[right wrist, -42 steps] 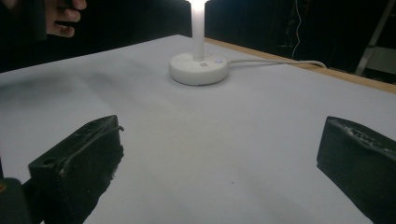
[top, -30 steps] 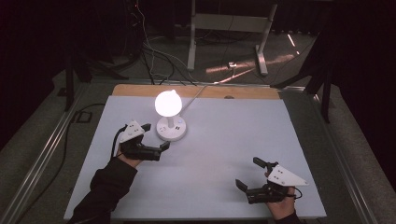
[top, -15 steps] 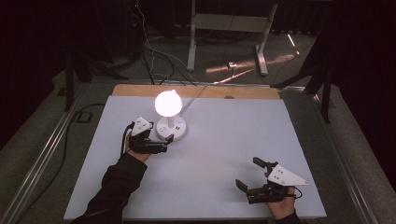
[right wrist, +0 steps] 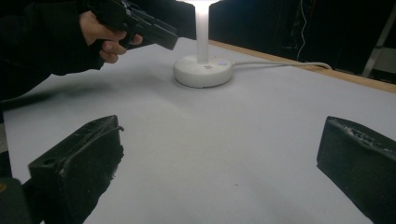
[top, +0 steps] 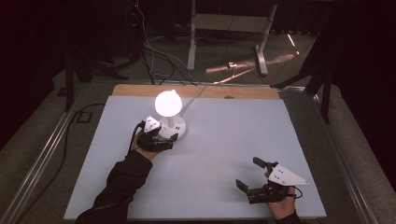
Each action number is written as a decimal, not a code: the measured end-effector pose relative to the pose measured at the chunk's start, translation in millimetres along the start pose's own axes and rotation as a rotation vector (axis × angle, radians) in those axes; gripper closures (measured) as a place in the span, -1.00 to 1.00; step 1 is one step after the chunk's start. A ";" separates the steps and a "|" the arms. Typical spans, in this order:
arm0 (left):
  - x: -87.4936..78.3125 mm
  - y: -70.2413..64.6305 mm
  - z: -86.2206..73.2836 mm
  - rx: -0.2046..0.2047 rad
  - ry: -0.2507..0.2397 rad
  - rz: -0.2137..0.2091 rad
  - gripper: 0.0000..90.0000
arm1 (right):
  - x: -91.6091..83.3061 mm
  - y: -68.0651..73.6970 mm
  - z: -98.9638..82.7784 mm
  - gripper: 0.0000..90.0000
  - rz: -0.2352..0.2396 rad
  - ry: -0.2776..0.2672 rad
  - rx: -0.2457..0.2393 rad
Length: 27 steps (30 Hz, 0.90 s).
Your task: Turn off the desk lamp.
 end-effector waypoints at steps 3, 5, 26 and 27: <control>3.3 1.9 -0.3 0.009 0.006 0.029 -0.08 | 0.0 -0.2 0.0 -1.00 0.000 0.001 0.000; 5.7 4.0 -0.8 0.009 0.022 0.049 0.44 | 0.0 0.0 -0.2 -1.00 0.001 0.001 0.000; 30.2 3.6 -2.3 0.025 0.079 -0.004 1.00 | -0.1 -0.8 -0.9 -1.00 0.006 0.001 0.003; 31.4 4.4 -1.5 0.022 0.080 -0.003 1.00 | -0.1 -0.8 -0.9 -1.00 0.006 0.001 0.003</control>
Point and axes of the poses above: each handheld gripper's, and its own axes: x roughly forward along the jaws, z roughly out of its top, y roughly to its left, the point moved 9 cm from there along x, roughly forward along the jaws, and after that the axes turned 15 degrees about y, right-handed, at the moved point
